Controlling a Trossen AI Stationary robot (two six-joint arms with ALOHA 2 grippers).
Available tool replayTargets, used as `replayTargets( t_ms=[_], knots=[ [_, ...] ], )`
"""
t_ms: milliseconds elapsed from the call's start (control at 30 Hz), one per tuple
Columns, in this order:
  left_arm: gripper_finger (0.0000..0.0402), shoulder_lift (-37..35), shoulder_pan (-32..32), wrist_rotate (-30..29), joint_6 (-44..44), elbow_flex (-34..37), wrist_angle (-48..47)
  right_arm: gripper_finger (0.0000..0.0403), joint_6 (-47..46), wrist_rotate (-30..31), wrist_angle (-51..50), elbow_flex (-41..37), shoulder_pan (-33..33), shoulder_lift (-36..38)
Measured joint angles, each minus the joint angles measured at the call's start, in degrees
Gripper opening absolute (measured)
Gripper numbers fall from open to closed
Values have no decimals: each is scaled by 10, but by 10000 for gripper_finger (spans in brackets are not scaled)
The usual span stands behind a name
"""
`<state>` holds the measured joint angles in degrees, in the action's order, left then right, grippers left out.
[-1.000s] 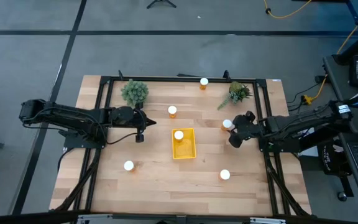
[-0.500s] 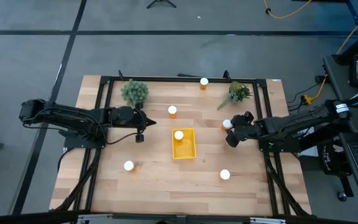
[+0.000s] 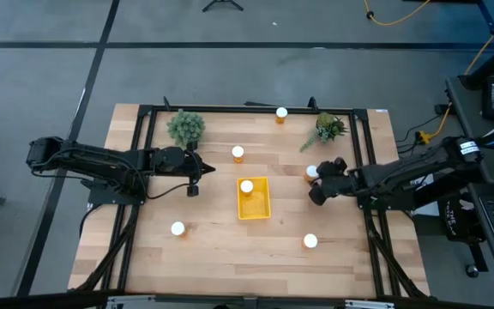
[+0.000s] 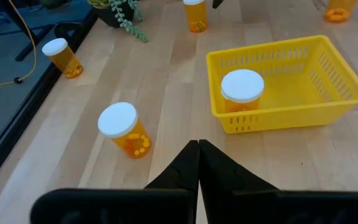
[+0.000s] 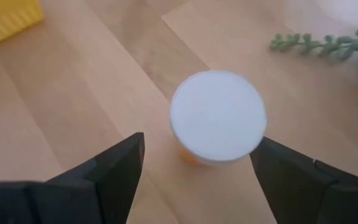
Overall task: Pick and place pill bottles into a basket
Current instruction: Put the orange pill bottle into the yellow bin
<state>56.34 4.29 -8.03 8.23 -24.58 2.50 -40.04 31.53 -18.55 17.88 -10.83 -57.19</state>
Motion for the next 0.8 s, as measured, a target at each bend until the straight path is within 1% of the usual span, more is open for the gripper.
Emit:
replayTargets(
  t_ms=[133, 267, 400, 600, 667, 800],
  knots=[
    [4, 0, 0, 0, 0, 0, 0, 292, 4, 1, 86, -47, 1, 0],
    [4, 0, 0, 0, 0, 0, 0, 292, 34, 32, 139, -67, 2, 0],
    [4, 0, 0, 0, 0, 0, 0, 292, 61, 48, 152, -69, 2, 0],
    [4, 0, 0, 0, 0, 0, 1, 292, 59, 50, 160, -69, 2, 0],
    [4, 0, 0, 0, 0, 0, 1, 292, 61, 60, 173, -69, 2, 0],
    [4, 0, 0, 0, 0, 0, 1, 292, 79, 63, 188, -69, 2, 0]
  ],
)
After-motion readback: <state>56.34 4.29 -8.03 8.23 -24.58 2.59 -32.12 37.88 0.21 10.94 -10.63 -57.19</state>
